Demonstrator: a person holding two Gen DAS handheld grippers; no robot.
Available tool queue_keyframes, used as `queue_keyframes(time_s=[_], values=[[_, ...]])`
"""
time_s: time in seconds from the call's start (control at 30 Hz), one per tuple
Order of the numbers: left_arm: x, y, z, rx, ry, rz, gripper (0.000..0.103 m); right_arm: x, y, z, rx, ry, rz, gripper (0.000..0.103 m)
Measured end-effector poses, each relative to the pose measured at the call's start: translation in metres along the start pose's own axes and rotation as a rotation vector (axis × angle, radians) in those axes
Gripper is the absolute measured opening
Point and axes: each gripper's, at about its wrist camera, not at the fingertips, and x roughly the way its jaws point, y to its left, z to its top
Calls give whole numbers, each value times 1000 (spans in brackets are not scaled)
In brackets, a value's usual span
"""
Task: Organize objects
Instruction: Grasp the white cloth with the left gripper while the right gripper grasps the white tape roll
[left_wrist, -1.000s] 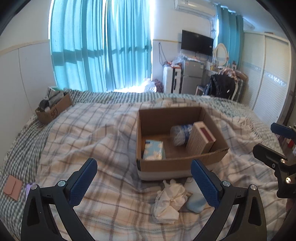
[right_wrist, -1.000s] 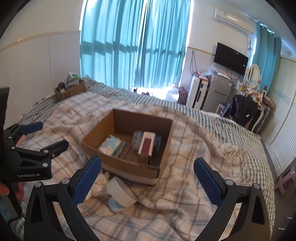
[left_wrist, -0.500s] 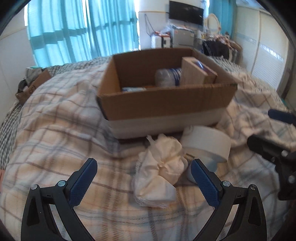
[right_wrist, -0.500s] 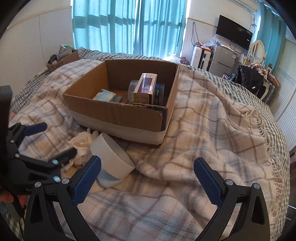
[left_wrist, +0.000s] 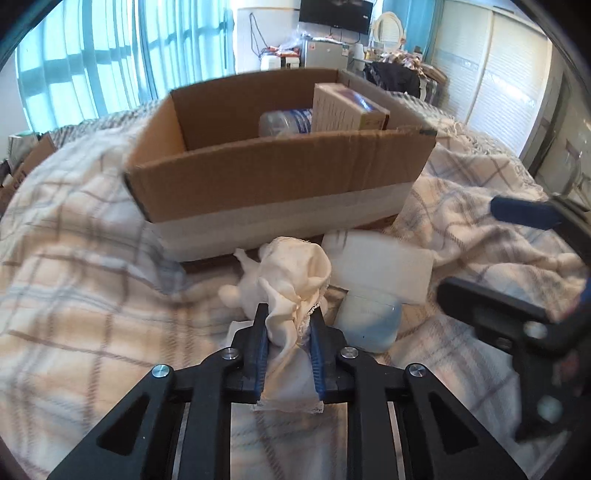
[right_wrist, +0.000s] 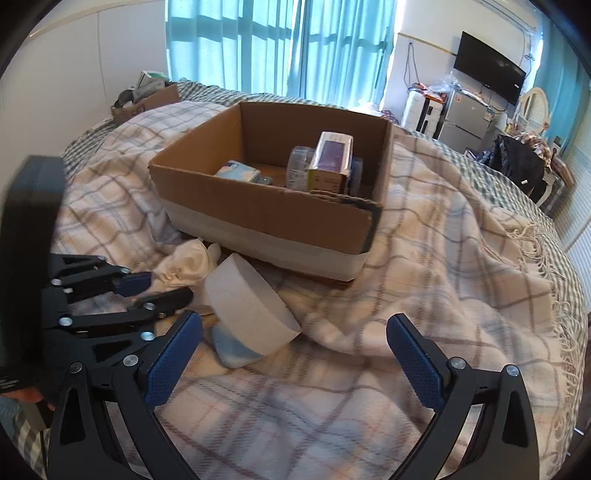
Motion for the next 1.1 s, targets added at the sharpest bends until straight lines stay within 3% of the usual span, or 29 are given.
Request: queue_keyframes(time_s=[0.2, 0.3, 0.4, 0.57, 0.6, 0.67, 0.87, 1.1], values=[[-24, 27, 8, -47, -46, 36, 19, 19, 8, 7, 12, 56, 50, 100], [-24, 39, 11, -73, -48, 72, 19, 28, 19, 7, -27, 86, 32, 100], [-22, 57, 7, -122, -36, 45, 19, 34, 37, 3, -102, 114, 8, 100], [-19, 55, 3, -122, -28, 25, 19, 53, 62, -3, -206, 182, -32, 98], [-19, 55, 2, -121, -28, 24, 19, 55, 64, -3, -217, 187, -45, 95], [-19, 56, 0, -123, -27, 17, 19, 61, 68, -5, -234, 209, -82, 67], [-21, 55, -3, -125, -31, 7, 19, 48, 70, -4, -255, 166, -128, 28], [-37, 52, -5, -128, -45, 1, 19, 5, 63, 9, -204, 59, -152, 26]])
